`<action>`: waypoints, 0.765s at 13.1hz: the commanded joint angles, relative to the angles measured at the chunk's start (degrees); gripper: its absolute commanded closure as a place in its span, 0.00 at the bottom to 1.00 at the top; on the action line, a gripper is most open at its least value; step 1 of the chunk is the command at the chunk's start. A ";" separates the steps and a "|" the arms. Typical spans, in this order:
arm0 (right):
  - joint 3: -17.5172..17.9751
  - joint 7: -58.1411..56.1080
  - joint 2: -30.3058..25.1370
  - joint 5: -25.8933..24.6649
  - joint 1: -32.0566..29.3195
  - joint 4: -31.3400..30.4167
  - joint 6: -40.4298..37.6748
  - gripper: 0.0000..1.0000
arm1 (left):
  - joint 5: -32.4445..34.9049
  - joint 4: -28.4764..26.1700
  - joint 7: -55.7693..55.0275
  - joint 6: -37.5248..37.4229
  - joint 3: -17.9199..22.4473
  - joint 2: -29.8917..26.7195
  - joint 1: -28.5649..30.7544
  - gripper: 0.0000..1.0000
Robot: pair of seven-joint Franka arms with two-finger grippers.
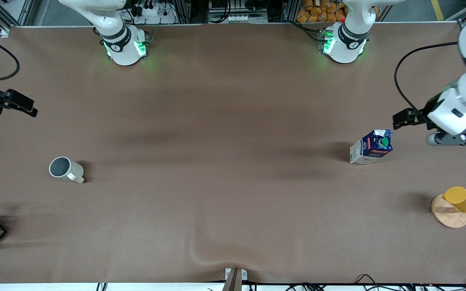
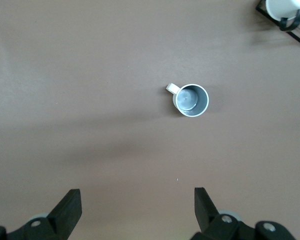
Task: Place milk next to cup
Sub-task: 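Reach the left gripper to the milk carton while the right gripper reaches the mug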
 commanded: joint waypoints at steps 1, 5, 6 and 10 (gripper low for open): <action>-0.03 -0.66 4.73 -0.63 0.48 0.65 2.20 0.00 | 1.29 -11.54 -1.58 8.95 -0.23 -5.76 0.98 0.00; -0.03 -1.45 10.80 -2.46 0.39 0.65 5.53 0.00 | 1.29 -20.86 -3.51 18.88 -0.32 -6.91 2.21 0.00; -0.03 -2.85 12.38 -3.00 0.22 0.74 6.77 0.00 | 1.29 -22.62 -3.51 21.52 -0.32 -6.65 2.31 0.00; -0.21 -11.28 19.67 -3.44 -1.71 0.82 13.80 0.00 | 1.38 -23.78 -1.15 26.03 -0.41 -2.35 2.31 0.00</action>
